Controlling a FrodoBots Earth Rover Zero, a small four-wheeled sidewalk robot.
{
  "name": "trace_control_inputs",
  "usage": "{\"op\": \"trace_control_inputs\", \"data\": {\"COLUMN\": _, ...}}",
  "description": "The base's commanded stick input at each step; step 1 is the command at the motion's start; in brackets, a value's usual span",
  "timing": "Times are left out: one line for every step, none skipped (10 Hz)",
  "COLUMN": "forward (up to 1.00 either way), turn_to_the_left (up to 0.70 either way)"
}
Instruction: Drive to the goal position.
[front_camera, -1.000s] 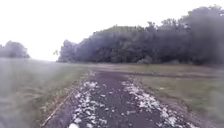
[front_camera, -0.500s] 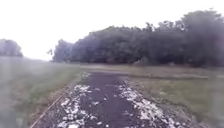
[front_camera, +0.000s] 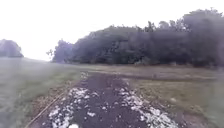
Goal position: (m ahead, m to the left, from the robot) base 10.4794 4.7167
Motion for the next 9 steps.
{"op": "trace_control_inputs", "data": {"forward": 0.7, "turn_to_the_left": 0.0}}
{"op": "trace_control_inputs", "data": {"forward": 0.7, "turn_to_the_left": 0.0}}
{"op": "trace_control_inputs", "data": {"forward": 0.7, "turn_to_the_left": 0.0}}
{"op": "trace_control_inputs", "data": {"forward": 0.7, "turn_to_the_left": 0.0}}
{"op": "trace_control_inputs", "data": {"forward": 0.7, "turn_to_the_left": 0.0}}
{"op": "trace_control_inputs", "data": {"forward": 0.7, "turn_to_the_left": 0.08}}
{"op": "trace_control_inputs", "data": {"forward": 0.7, "turn_to_the_left": 0.24}}
{"op": "trace_control_inputs", "data": {"forward": 0.7, "turn_to_the_left": 0.35}}
{"op": "trace_control_inputs", "data": {"forward": 0.7, "turn_to_the_left": 0.35}}
